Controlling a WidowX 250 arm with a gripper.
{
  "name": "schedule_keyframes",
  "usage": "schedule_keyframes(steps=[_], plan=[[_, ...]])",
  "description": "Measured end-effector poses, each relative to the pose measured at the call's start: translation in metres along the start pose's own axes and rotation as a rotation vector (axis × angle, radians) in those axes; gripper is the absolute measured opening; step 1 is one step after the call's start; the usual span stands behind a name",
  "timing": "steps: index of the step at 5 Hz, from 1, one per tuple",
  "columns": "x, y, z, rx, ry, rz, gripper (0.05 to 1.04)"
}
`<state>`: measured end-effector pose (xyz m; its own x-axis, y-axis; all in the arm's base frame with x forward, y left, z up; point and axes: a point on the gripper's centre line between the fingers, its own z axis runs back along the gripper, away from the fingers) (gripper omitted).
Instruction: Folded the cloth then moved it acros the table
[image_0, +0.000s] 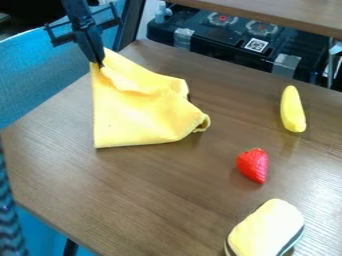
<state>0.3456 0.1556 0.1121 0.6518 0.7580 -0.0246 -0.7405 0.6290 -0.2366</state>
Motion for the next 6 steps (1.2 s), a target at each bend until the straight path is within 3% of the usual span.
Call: schedule_keyframes(steps=[1,2,3,4,5,6], plan=[[0.009,0.005,-0.012,0.038,-0.031,-0.005,0.065],[0.011,0.006,-0.035,0.091,-0.05,-0.031,0.202],[0.013,0.011,-0.056,0.13,-0.137,-0.064,0.451],[0.012,0.009,-0.058,0.099,-0.195,-0.1,0.757],[0.007,-0.004,-0.035,0.037,-0.205,-0.115,0.989],[0.005,-0.011,-0.026,0.009,-0.207,-0.128,1.001]])
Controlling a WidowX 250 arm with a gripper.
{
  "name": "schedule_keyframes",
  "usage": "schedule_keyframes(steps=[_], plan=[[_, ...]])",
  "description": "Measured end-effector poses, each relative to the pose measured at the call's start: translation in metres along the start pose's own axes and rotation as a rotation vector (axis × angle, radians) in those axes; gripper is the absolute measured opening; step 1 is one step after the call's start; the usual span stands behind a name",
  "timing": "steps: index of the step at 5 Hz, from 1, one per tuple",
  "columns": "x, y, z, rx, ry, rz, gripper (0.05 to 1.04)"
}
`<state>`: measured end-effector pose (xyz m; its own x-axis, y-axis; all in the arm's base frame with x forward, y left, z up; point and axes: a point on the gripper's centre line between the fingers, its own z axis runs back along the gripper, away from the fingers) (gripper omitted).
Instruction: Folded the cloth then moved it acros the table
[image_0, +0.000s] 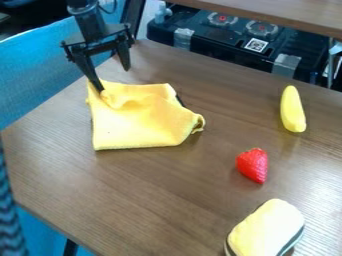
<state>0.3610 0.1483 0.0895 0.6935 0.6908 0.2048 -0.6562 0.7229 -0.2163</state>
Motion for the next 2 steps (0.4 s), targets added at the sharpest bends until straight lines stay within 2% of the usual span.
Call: schedule_keyframes(steps=[1,2], plan=[[0.0,-0.013,0.021,-0.065,0.008,0.009,1.001],[-0.022,-0.019,0.026,-0.054,0.075,-0.148,1.001]])
